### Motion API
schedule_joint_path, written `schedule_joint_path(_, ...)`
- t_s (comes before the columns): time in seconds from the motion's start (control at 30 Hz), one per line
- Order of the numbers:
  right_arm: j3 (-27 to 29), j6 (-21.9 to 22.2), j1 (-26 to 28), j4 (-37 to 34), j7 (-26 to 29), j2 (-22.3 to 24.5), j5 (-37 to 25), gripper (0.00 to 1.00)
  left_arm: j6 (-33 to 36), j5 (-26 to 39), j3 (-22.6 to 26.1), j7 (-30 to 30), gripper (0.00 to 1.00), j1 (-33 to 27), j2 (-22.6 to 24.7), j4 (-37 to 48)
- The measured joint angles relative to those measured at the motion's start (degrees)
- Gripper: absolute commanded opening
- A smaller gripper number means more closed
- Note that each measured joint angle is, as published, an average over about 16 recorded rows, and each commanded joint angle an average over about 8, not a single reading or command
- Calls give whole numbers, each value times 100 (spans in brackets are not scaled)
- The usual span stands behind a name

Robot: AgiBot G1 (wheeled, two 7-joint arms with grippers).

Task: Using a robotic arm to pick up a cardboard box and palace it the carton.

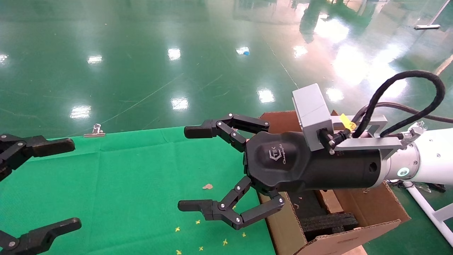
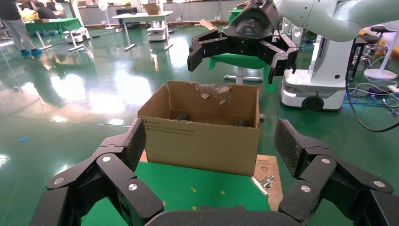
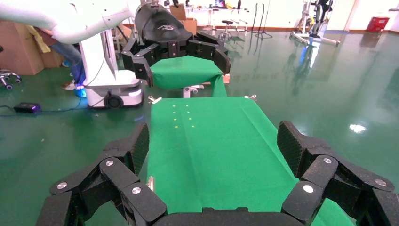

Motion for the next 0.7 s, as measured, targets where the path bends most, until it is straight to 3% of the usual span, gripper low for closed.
schedule_joint_path(0.7,-1,0,2,-1,0,0,0,100,0,0,0,0,100,0,0,0)
